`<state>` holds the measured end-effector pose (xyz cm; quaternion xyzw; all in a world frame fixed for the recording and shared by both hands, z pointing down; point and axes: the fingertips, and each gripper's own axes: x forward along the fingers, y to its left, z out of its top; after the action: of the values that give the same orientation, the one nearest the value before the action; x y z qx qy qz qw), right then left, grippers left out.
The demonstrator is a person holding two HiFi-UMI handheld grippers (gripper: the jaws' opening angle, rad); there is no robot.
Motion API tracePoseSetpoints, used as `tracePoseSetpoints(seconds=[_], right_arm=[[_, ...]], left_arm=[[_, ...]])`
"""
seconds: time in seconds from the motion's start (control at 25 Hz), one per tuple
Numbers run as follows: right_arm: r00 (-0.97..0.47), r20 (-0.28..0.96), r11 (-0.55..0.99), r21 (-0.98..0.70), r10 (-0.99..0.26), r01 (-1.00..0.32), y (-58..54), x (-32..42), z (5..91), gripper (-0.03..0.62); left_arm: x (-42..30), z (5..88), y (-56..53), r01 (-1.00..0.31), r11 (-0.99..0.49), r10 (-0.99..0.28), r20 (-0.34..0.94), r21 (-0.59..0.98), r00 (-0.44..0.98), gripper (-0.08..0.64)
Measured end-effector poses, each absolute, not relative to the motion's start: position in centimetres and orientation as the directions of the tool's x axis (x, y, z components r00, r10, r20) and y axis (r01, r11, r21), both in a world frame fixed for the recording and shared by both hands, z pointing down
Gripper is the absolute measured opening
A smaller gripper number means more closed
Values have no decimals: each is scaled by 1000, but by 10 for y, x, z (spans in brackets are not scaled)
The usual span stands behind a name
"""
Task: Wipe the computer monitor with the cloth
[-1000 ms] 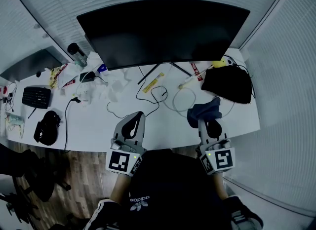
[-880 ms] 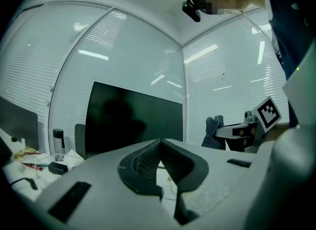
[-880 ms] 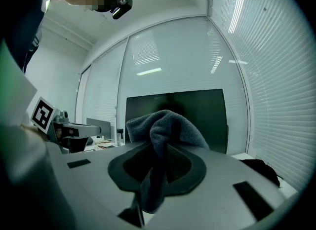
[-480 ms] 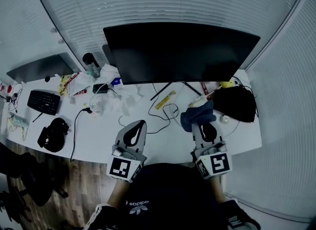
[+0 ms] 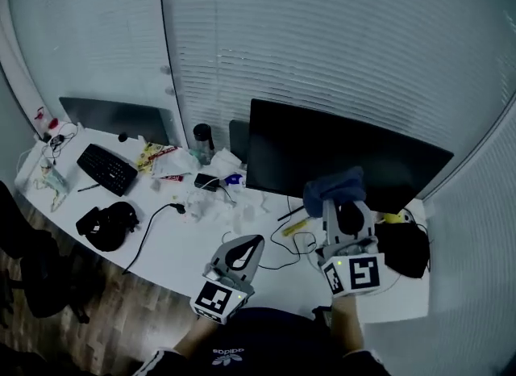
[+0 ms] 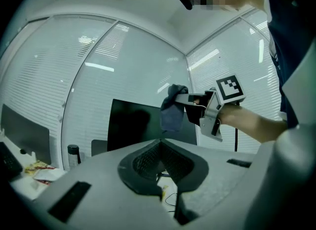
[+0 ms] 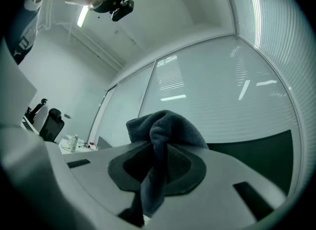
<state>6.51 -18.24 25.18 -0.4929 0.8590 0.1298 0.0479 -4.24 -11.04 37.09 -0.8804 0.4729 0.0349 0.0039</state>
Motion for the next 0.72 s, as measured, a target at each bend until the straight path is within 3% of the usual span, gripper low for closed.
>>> tracePoseSetpoints(seconds=[0.28,0.72], right_arm=[[-515,-263,467,225,-816,-855,-220,29,213,46],[-592,-215,507,345,-777,-790,-286,-58,202,47]], left_arm=[[-58,367,-113,-858,-511,-859,-60,56,508,5],[-68,369,-112,-859,-505,-863,-60,83,501,5]])
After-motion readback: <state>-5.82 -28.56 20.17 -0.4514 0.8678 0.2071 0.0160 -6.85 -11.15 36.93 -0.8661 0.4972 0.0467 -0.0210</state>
